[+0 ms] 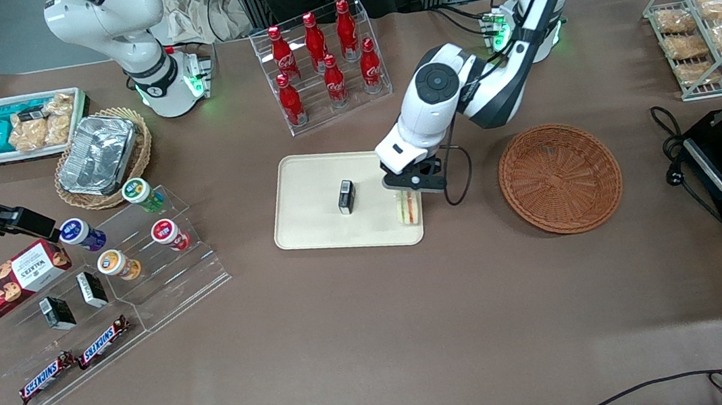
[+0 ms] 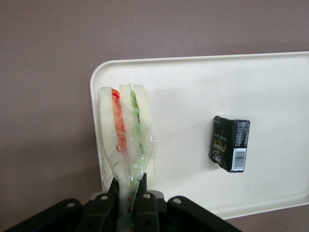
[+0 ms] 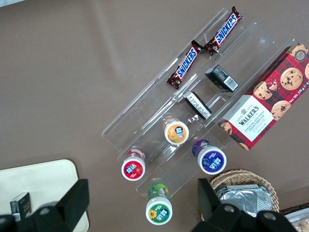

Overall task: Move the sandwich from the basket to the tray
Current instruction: 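Carry the sandwich over the white tray and lower it beside the black box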

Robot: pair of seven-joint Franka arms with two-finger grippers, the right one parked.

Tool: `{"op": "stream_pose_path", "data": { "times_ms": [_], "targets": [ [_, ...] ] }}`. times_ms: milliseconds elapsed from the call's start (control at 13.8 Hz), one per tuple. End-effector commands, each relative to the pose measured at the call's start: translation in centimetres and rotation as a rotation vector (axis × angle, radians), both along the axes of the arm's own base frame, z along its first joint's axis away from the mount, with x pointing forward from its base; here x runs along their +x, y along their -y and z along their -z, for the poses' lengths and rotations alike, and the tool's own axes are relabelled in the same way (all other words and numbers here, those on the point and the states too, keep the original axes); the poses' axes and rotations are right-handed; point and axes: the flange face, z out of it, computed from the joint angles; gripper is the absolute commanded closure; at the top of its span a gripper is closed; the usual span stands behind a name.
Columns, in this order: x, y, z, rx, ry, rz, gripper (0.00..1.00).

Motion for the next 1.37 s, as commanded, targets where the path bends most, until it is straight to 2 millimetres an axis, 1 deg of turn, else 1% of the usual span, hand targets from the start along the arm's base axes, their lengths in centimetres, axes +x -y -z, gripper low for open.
{"op": "stream_pose_path", "data": {
  "times_ms": [0, 72, 217, 434, 651, 795, 867, 940, 1012, 1157, 1229, 1301],
  "targets": [
    [-0.4, 1.1, 1.8, 0.010, 0.029, 0.017, 1.00],
    [-0.4, 1.1, 2.6, 0.018, 0.041, 0.011, 1.00],
    [-0.4, 1.2, 3.5, 0.040, 0.058, 0.011, 1.00],
    [-0.4, 1.1, 3.8, 0.047, 0.060, 0.014, 1.00],
    [-0.5, 1.0, 4.5, 0.056, 0.052, 0.019, 1.00],
    [-0.3, 0.9, 5.1, 0.074, 0.062, 0.041, 0.47],
    [-0.2, 1.0, 5.3, 0.065, 0.071, 0.042, 0.32],
    [-0.1, 1.1, 5.6, 0.059, 0.074, 0.041, 0.10],
    [-0.2, 1.3, 5.6, 0.058, 0.076, 0.045, 0.01],
    [-0.1, 1.5, 5.1, 0.055, 0.083, 0.047, 0.01],
    [0.0, 1.4, 4.5, 0.051, 0.089, 0.043, 0.01],
    [0.3, 1.3, 2.9, 0.046, 0.105, 0.041, 0.01]
  ]
}}
